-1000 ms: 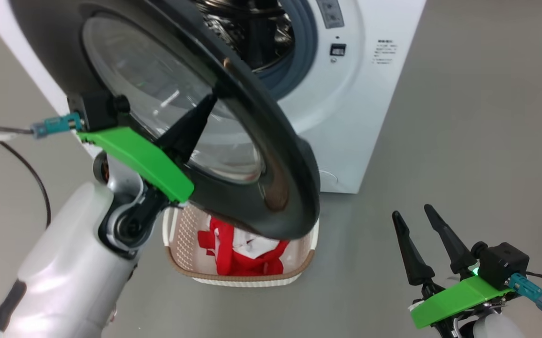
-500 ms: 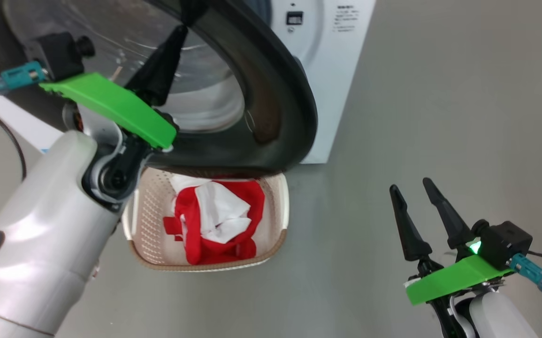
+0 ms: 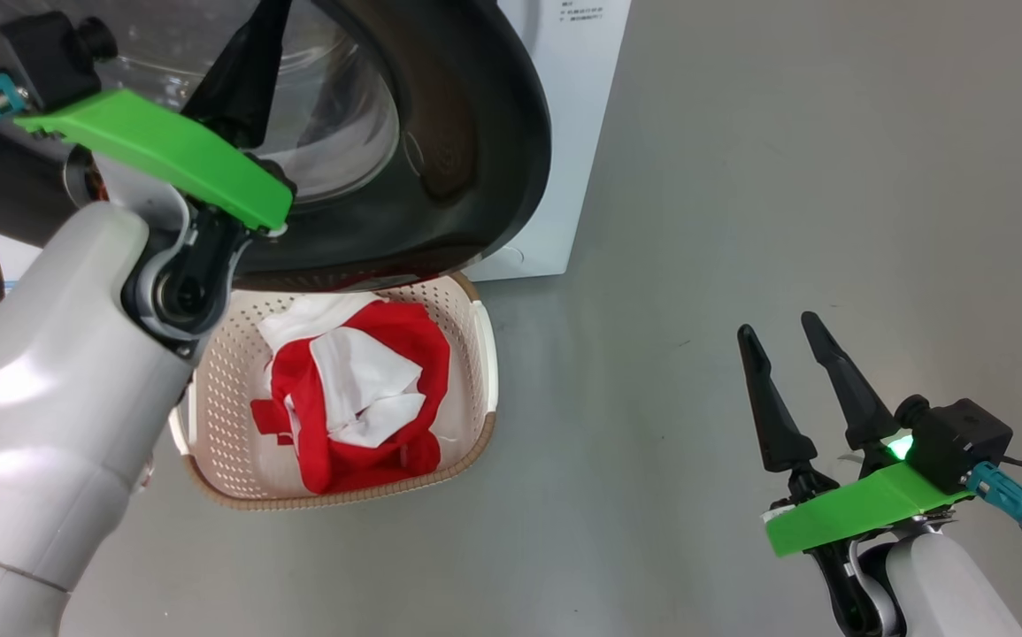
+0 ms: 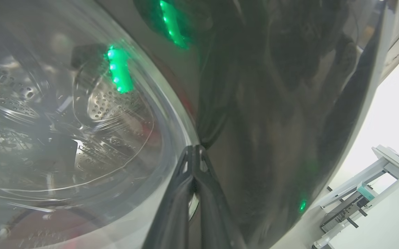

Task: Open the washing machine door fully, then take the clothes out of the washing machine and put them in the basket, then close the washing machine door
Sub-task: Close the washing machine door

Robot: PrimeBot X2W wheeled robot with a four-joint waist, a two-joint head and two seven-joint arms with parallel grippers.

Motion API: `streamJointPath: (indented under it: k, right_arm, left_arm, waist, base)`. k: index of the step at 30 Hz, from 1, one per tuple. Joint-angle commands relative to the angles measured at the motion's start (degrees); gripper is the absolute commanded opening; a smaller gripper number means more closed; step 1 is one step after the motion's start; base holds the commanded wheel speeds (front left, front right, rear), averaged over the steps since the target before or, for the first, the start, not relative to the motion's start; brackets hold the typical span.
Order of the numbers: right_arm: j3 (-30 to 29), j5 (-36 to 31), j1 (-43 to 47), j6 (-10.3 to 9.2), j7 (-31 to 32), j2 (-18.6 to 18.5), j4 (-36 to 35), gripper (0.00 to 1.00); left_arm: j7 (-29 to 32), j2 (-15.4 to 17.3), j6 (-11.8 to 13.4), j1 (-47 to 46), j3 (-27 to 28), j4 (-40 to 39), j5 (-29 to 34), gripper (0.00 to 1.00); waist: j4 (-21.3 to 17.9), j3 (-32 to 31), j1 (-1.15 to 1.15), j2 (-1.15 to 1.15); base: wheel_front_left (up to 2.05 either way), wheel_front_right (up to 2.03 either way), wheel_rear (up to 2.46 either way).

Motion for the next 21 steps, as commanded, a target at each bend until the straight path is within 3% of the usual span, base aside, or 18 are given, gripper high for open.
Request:
streamJointPath:
  k: [1, 14, 18, 19, 20, 21]
  right_arm:
    - [1.1, -0.4, -1.3, 0.35, -0.4, 0.2, -1.5, 1.00]
    - [0.6, -0.5, -0.4, 0.35, -0.4, 0.3, -1.1, 1.00]
    - [0.5, -0.6, 0.2, 0.35, -0.4, 0.3, -1.0, 1.00]
    - [0.4, -0.6, 0.4, 0.35, -0.4, 0.3, -0.9, 1.00]
    - [0.4, -0.6, 0.5, 0.35, -0.4, 0.3, -0.9, 1.00]
    - [0.3, -0.6, 0.7, 0.35, -0.4, 0.3, -0.8, 1.00]
  left_arm:
    - [-0.8, 2.4, -0.4, -2.9, 0.9, -0.6, -0.6, 0.00]
    - [-2.5, 2.7, -0.4, 2.1, -2.3, -0.1, -2.3, 0.00]
    - [-2.6, 2.7, -0.4, 6.6, -0.2, -1.0, -0.7, 0.00]
    - [-2.6, 2.6, -0.4, 8.0, 0.5, -1.3, -0.3, 0.14]
    - [-2.6, 2.7, -0.4, 9.4, 1.3, -1.6, 0.3, 0.37]
    - [-2.6, 2.7, -0.4, 10.9, 2.1, -1.9, 1.0, 0.47]
  waist:
    - [-0.1, 0.0, 0.00, 0.00]
    - [2.1, -2.3, 0.00, 0.00]
    - [2.8, -3.4, 0.00, 0.00]
    - [3.0, -3.8, 0.00, 0.00]
    - [3.1, -4.1, 0.00, 0.00]
    - [3.2, -4.4, 0.00, 0.00]
  base:
    - [0.00, 0.00, 0.00]
    - [0.00, 0.00, 0.00]
    - [0.00, 0.00, 0.00]
    - [0.00, 0.00, 0.00]
    - [0.00, 0.00, 0.00]
    - [0.00, 0.00, 0.00]
